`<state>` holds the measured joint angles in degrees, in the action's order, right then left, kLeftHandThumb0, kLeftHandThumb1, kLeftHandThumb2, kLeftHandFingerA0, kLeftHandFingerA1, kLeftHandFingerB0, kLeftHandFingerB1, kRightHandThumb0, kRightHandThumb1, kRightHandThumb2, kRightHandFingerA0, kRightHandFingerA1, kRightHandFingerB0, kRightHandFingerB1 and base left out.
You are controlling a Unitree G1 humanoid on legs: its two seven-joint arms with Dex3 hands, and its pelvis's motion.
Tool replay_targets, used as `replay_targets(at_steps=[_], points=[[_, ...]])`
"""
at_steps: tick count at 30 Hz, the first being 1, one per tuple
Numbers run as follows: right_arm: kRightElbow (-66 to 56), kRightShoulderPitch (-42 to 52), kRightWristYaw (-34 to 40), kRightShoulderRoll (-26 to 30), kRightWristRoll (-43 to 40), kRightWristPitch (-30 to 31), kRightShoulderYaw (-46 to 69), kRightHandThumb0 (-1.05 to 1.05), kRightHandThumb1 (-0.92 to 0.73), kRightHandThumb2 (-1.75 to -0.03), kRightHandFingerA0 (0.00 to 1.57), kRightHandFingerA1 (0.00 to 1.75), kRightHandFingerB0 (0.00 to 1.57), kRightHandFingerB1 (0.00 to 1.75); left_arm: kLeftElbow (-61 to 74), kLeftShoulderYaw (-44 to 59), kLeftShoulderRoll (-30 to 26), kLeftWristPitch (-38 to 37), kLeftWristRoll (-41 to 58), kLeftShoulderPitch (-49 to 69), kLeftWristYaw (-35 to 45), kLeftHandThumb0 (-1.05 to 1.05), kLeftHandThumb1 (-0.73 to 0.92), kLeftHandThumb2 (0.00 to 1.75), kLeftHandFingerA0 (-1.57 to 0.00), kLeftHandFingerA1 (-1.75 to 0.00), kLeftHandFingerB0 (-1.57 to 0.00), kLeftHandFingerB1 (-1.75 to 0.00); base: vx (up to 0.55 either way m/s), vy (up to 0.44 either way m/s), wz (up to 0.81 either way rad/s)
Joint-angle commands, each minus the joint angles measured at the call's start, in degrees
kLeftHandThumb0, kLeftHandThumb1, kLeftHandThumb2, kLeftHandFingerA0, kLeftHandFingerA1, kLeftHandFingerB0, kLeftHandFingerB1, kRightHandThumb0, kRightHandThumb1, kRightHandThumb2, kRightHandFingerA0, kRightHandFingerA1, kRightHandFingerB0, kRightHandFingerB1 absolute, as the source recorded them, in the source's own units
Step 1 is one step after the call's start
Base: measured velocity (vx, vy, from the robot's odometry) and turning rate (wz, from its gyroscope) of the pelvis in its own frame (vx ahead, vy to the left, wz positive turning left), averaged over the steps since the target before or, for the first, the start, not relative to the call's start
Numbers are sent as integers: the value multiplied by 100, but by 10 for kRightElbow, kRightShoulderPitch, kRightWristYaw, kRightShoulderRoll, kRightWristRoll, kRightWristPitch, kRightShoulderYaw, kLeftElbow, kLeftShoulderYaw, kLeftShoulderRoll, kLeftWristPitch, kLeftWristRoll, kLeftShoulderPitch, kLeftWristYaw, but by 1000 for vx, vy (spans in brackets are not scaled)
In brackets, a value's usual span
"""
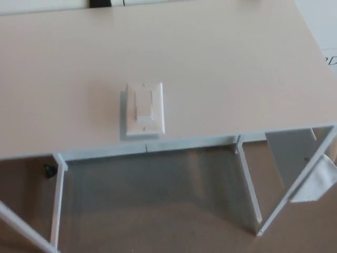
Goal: The robot walk towards a table in front and then clicks the light switch button using the right hand's index finger
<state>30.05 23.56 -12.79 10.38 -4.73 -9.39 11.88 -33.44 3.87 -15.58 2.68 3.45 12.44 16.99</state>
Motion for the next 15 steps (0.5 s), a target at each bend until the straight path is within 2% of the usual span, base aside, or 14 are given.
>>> replay_targets(at_steps=[1, 2, 3, 4, 5, 7, 8, 15], points=[[-10, 4, 7, 3, 2, -6, 0, 5, -44, -89, 42, 63, 23, 54, 7, 4, -8, 5, -4, 0, -2, -14, 69, 59, -57, -49, -37, -40, 273, 358, -30], [-6, 2, 5, 4, 1, -8, 0, 4, -44, -89, 41, 63, 23, 54, 5, 5, -8, 5, -3, -2, 0, -13, 50, 91, -49, -63, -24, -52, 251, 328, -53], [-1, 3, 2, 4, 0, -14, 0, 4, -43, -88, 42, 63, 23, 54, 4, 3, -9, 4, -4, -1, -1, -13, 50, 91, -48, -63, -24, -52, 240, 327, -10], [1, 4, 2, 5, 2, -20, -1, 3, -63, -57, 51, 55, 29, 43, 4, 2, -9, 4, -5, -1, -1, -13, 50, 91, -48, -63, -24, -52, 223, 321, 12], [-1, 6, 2, 6, 4, -23, -2, 2, -63, -57, 51, 55, 31, 44, 7, 2, -9, 9, -4, -1, 0, -13, 51, 92, -48, -63, -23, -52, 214, 310, 4], [-1, 6, 5, 7, 8, -26, -4, 2, -63, -56, 53, 56, 32, 43, 9, 2, -9, 12, -4, -2, 0, -13, 51, 92, -47, -63, -24, -52, 171, 122, -3], [-7, 9, 4, 7, 7, -26, -4, 4, -63, -56, 53, 56, 31, 43, 11, 2, -9, 12, -4, 0, -1, -14, 70, 60, -55, -48, -36, -40, 137, 96, 2], [-25, 18, 5, 3, 4, -15, -5, 3, -63, -57, 51, 56, 29, 43, 9, 1, -11, 10, -5, 0, 0, -14, 69, 60, -57, -48, -36, -40, 92, -10, 10]])
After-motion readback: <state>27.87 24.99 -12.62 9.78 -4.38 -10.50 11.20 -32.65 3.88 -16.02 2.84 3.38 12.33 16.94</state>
